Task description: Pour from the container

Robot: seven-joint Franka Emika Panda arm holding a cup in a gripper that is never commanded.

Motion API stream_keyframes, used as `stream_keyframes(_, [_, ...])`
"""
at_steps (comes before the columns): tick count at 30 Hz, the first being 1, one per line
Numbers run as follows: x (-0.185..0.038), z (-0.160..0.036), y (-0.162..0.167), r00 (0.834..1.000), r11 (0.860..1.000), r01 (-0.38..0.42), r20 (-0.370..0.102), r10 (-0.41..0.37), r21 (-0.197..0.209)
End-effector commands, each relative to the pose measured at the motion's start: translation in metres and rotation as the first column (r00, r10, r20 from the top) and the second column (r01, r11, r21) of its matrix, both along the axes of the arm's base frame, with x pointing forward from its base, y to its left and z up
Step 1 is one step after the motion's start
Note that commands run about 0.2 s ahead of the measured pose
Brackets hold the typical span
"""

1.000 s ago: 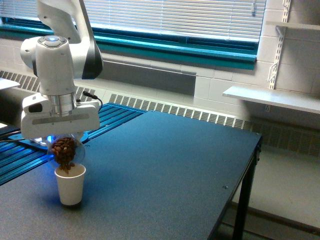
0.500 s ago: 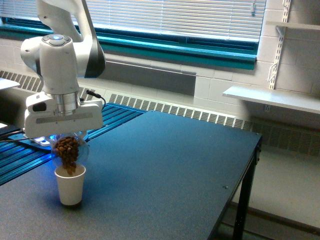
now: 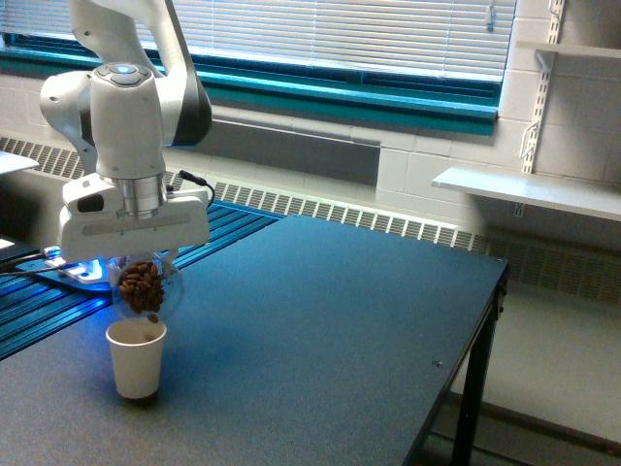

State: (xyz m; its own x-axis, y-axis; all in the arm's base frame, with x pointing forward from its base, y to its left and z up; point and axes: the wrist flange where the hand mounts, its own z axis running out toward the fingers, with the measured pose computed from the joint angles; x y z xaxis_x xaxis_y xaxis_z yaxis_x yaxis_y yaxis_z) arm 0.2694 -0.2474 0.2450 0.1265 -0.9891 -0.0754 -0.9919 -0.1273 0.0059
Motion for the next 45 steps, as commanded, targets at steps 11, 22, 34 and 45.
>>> stream_keyframes(11, [-0.008, 0.003, 0.003, 0.999, 0.999, 0.032, -0.016, -0.032, -0.001])
stream_keyframes(22, [-0.015, 0.0, 0.001, 0.999, 1.0, 0.028, -0.043, -0.029, -0.009])
stream_keyframes(34, [-0.012, -0.001, -0.005, 0.998, 1.0, 0.015, -0.056, -0.016, -0.014])
stream_keyframes(45, [-0.009, -0.004, -0.007, 0.996, 0.999, -0.023, -0.083, 0.021, -0.025])
